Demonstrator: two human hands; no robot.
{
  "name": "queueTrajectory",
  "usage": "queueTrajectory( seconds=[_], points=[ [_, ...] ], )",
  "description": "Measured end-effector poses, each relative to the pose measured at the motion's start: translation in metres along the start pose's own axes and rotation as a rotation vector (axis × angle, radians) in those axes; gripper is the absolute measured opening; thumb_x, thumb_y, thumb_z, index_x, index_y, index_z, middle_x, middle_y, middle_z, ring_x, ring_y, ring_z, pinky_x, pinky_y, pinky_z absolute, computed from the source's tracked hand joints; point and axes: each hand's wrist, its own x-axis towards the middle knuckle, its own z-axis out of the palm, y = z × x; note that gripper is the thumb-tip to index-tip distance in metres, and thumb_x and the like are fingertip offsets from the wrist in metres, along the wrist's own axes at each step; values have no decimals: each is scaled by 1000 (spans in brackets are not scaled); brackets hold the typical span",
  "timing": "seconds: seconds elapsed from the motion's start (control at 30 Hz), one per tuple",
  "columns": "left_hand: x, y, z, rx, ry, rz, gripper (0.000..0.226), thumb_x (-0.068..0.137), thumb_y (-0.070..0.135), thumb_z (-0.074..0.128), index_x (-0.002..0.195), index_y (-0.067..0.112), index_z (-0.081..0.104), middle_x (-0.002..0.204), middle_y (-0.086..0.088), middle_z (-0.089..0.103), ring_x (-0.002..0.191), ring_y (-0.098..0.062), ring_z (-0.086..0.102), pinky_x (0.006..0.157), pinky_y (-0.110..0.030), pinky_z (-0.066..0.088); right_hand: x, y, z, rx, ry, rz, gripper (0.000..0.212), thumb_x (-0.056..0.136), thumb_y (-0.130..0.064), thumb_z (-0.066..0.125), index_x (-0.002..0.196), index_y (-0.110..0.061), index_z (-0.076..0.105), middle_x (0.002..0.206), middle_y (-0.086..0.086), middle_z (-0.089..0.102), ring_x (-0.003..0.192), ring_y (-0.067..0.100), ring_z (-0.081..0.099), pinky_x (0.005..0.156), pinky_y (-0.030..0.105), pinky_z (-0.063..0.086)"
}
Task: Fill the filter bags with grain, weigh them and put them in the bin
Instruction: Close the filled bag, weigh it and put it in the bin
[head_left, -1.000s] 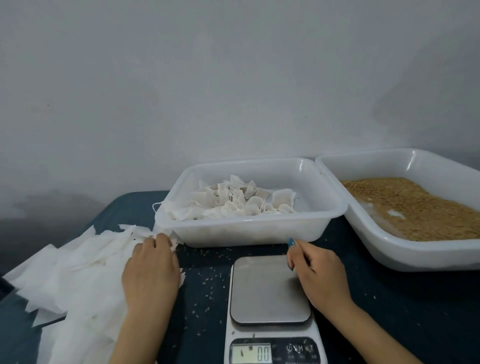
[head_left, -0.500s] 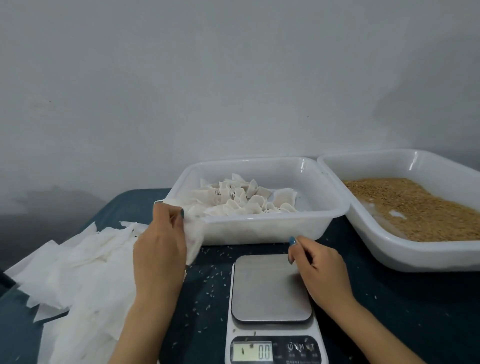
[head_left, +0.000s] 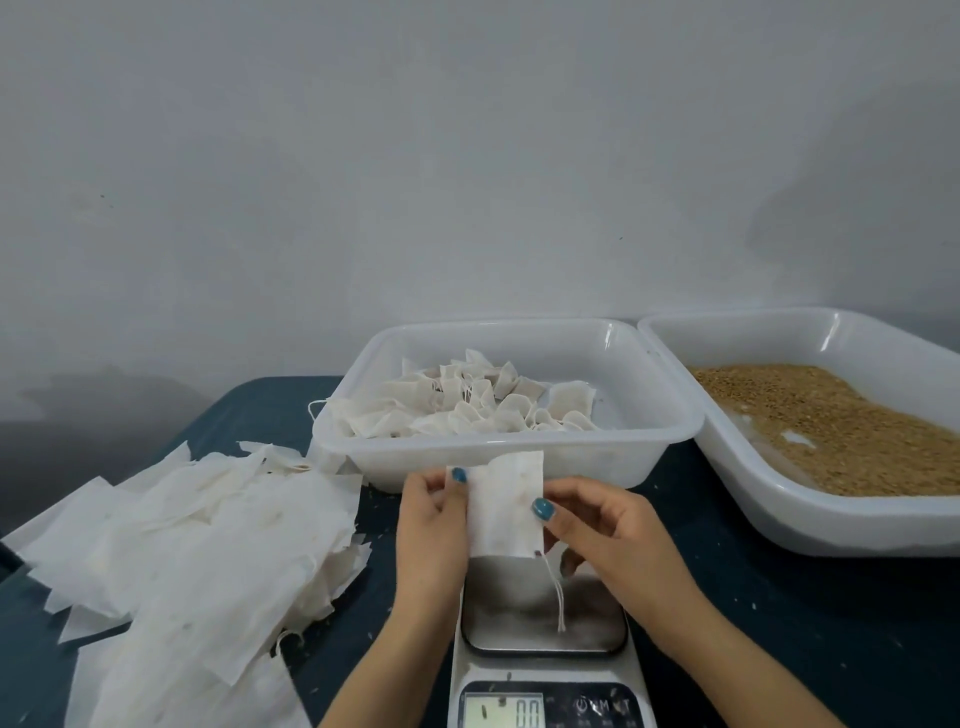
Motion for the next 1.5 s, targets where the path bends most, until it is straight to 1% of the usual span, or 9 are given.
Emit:
queueTrajectory(
  seconds=[0.13, 0.27, 0.33, 0.57, 0.77, 0.97, 1.23, 1.4, 1.5],
  points=[
    [-3, 1, -4, 0, -11, 95, 15, 95, 40, 59, 100, 27, 54, 99, 4, 68, 86, -4, 67, 67, -19, 50, 1, 1, -4, -22, 72, 51, 14, 84, -6, 73, 94, -16, 75, 81, -1, 76, 68, 6, 68, 55, 16, 50],
    [-5, 4, -8, 18, -179, 154, 54, 63, 54, 77, 108, 34, 54, 99, 17, 66, 87, 8, 64, 65, -10, 50, 3, -1, -7, -38, 128, 77, 16, 76, -14, 80, 90, -15, 73, 74, 1, 76, 66, 5, 69, 56, 13, 48],
    [-5, 3, -7, 60, -216, 191, 57, 58, 49, 82, 107, 34, 57, 98, 22, 66, 88, 10, 63, 65, -9, 49, 4, 0, -9, -23, 162, 86, 20, 75, -11, 82, 87, -10, 66, 70, 3, 74, 63, 5, 68, 55, 13, 48],
    [-4, -2, -5, 17, -238, 223, 40, 74, 22, 86, 104, 25, 60, 101, 2, 65, 81, -4, 68, 48, -23, 53, 6, 1, -12, 5, 159, 85, 17, 83, -9, 74, 86, -8, 57, 76, 9, 75, 66, 13, 70, 55, 20, 52],
    [-4, -1, -6, 6, -220, 231, 39, 74, 26, 86, 103, 29, 60, 99, 6, 66, 82, 1, 66, 51, -17, 52, 5, 4, -14, 136, 130, 139, 17, 86, 5, 67, 88, -7, 55, 86, 12, 77, 76, 20, 74, 57, 22, 55],
    [-4, -2, -7, 52, -207, 230, 40, 74, 30, 86, 105, 30, 60, 102, 9, 67, 89, -4, 66, 63, -29, 59, 5, 6, -14, 145, 122, 145, 18, 87, 6, 66, 86, -8, 55, 86, 13, 76, 76, 21, 74, 58, 22, 55],
    [-8, -2, -5, 80, -310, 256, 36, 78, 27, 82, 107, 23, 61, 99, 7, 69, 87, 3, 65, 60, -10, 49, 3, 7, -10, -127, 103, -33, 25, 80, -1, 77, 73, -20, 62, 74, 2, 70, 65, 12, 66, 58, 21, 52],
    [-4, -2, -7, 19, -281, 263, 19, 87, 27, 71, 103, 19, 64, 96, 5, 71, 87, -4, 68, 69, -16, 51, 3, 7, -14, -147, 92, -61, 22, 89, -7, 70, 94, -27, 78, 89, -4, 76, 78, 16, 72, 60, 24, 56],
    [-3, -3, -8, 28, -278, 257, 15, 89, 25, 71, 102, 21, 63, 96, 6, 71, 87, -4, 68, 68, -15, 51, 3, 8, -16, -229, 52, -79, 19, 93, -18, 65, 104, -28, 76, 98, -13, 74, 90, 9, 71, 74, 22, 56]
  ],
)
